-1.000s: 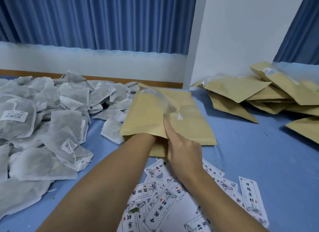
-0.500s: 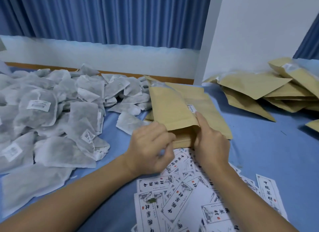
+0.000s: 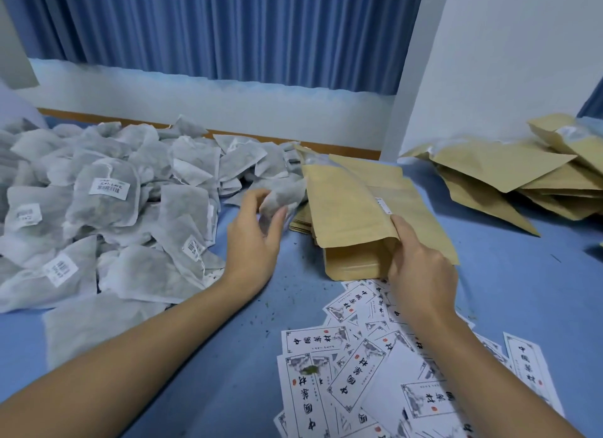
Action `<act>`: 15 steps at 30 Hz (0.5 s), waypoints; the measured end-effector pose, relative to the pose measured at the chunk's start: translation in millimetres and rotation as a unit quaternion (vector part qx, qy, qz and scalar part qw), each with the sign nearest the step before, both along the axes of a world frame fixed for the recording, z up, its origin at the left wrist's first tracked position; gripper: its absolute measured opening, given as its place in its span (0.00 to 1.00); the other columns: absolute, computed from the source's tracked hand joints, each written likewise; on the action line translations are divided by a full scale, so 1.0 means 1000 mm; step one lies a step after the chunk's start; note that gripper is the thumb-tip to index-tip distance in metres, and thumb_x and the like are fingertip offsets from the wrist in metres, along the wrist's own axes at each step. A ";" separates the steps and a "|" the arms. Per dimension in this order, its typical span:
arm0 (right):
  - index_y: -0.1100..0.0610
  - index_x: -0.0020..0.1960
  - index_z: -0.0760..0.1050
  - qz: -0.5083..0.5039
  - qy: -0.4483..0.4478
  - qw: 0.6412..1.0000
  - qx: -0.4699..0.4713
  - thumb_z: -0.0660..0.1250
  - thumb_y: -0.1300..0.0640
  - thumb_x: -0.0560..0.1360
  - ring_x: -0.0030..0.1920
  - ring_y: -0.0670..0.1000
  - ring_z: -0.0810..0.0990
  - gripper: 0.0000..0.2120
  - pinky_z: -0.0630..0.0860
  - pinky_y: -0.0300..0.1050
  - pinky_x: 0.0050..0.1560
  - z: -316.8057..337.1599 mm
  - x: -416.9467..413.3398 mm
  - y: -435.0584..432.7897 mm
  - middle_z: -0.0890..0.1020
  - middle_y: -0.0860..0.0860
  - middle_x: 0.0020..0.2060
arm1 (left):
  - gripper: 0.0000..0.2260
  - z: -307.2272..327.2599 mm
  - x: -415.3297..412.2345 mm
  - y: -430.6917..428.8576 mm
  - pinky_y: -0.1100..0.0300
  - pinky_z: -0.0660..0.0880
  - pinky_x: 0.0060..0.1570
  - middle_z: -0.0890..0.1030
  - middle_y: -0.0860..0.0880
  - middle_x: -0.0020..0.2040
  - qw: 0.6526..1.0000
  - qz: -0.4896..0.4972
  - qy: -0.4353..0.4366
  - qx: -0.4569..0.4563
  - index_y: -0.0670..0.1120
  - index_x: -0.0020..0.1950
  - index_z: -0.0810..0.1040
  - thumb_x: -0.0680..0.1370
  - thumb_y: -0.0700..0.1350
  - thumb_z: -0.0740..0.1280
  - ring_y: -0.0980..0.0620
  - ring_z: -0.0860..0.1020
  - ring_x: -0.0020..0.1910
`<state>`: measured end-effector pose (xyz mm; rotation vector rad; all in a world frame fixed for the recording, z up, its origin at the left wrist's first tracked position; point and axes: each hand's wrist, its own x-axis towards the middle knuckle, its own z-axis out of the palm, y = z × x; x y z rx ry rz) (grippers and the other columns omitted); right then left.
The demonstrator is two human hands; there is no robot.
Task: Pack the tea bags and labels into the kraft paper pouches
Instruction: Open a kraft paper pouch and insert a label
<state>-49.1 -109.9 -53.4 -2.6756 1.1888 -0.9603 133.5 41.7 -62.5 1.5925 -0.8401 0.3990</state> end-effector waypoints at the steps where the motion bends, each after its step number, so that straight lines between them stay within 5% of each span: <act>1: 0.49 0.72 0.72 -0.001 -0.002 1.000 0.000 0.64 0.66 0.74 0.28 0.58 0.67 0.28 0.65 0.46 0.31 0.000 0.000 0.000 0.66 0.52 0.26 | 0.10 0.007 -0.008 0.002 0.65 0.72 0.47 0.80 0.53 0.50 0.997 -0.016 -0.026 -0.069 0.48 0.59 0.74 0.79 0.44 0.70 0.56 0.78 0.49; 4: 0.48 0.71 0.73 0.004 -0.014 1.000 -0.004 0.65 0.65 0.73 0.28 0.62 0.72 0.28 0.64 0.46 0.31 -0.001 -0.001 -0.001 0.72 0.56 0.27 | 0.12 0.014 -0.034 0.007 0.56 0.74 0.51 0.76 0.44 0.56 0.967 -0.060 -0.227 -0.103 0.43 0.57 0.76 0.75 0.35 0.71 0.46 0.76 0.54; 7: 0.47 0.72 0.70 0.012 0.004 1.000 -0.012 0.65 0.62 0.72 0.30 0.60 0.73 0.29 0.62 0.46 0.32 -0.003 0.000 -0.004 0.73 0.55 0.29 | 0.04 0.002 -0.065 0.008 0.55 0.72 0.45 0.77 0.44 0.48 0.906 -0.159 -0.391 0.040 0.41 0.53 0.78 0.79 0.38 0.69 0.47 0.73 0.44; 10: 0.49 0.70 0.73 0.009 -0.026 0.999 -0.027 0.64 0.63 0.74 0.28 0.62 0.75 0.25 0.62 0.45 0.31 -0.004 0.003 -0.002 0.76 0.57 0.28 | 0.08 -0.009 -0.081 -0.008 0.56 0.67 0.45 0.80 0.42 0.52 0.836 -0.128 -0.503 0.178 0.39 0.55 0.80 0.77 0.34 0.69 0.46 0.73 0.47; 12: 0.52 0.69 0.75 0.025 -0.037 0.998 -0.034 0.65 0.64 0.74 0.27 0.62 0.76 0.24 0.63 0.45 0.30 -0.004 0.004 0.001 0.77 0.58 0.26 | 0.13 -0.013 -0.086 -0.016 0.58 0.67 0.46 0.79 0.44 0.57 0.824 -0.087 -0.496 0.260 0.41 0.58 0.80 0.74 0.33 0.68 0.47 0.75 0.52; 15: 0.54 0.68 0.77 0.046 -0.046 0.997 -0.042 0.67 0.66 0.71 0.24 0.62 0.74 0.26 0.64 0.44 0.30 -0.003 0.005 -0.001 0.76 0.58 0.24 | 0.24 -0.012 -0.087 -0.030 0.61 0.65 0.44 0.75 0.48 0.62 0.854 -0.066 -0.392 0.336 0.44 0.67 0.74 0.72 0.32 0.64 0.48 0.73 0.60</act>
